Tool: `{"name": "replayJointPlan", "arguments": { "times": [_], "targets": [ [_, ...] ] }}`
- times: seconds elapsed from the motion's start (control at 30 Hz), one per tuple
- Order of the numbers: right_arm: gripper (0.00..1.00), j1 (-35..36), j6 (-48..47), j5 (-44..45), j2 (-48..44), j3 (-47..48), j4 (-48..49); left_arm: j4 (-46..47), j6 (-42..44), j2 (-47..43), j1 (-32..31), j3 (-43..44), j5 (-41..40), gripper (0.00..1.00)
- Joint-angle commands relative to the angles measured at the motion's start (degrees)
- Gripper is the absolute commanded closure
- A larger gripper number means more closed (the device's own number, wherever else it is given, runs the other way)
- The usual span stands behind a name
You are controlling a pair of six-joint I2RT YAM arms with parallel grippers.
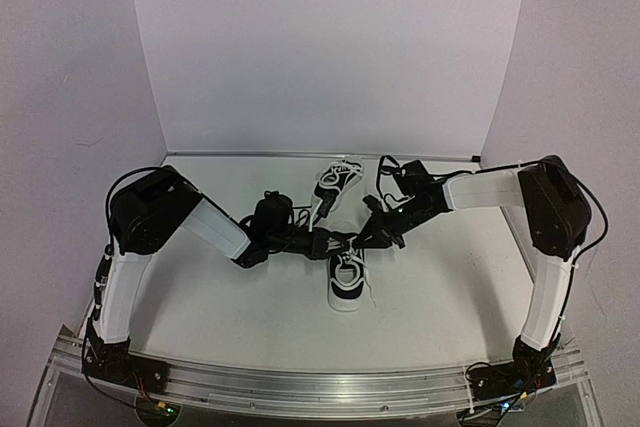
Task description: Tie the shoes
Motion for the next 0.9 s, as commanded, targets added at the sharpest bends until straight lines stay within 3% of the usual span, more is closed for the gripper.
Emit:
{"name": "replayJointPlan", "arguments": {
  "times": [0.0, 0.27, 0.53, 0.87],
  "targets": [
    [1.0, 0.8, -0.5, -0.5, 0.7, 1.8, 0.6, 0.9, 0.7, -0.6, -0.1, 1.7, 1.2, 1.0],
    [1.0, 0.8, -0.2, 1.6, -2.0, 0.1, 0.4, -4.4, 4.4, -7.6, 0.6, -2.7, 0.2, 0.85],
    [1.0, 0.8, 0.0, 3.5, -3.7, -0.7, 0.2, -23.7, 16.8, -17.1, 1.2, -2.8, 0.2, 0.75],
    [1.0, 0.9, 0.0, 4.8, -5.1, -0.4, -0.4, -39.0, 20.9, -19.4, 7.2, 2.7, -4.9, 0.54]
  ]
}}
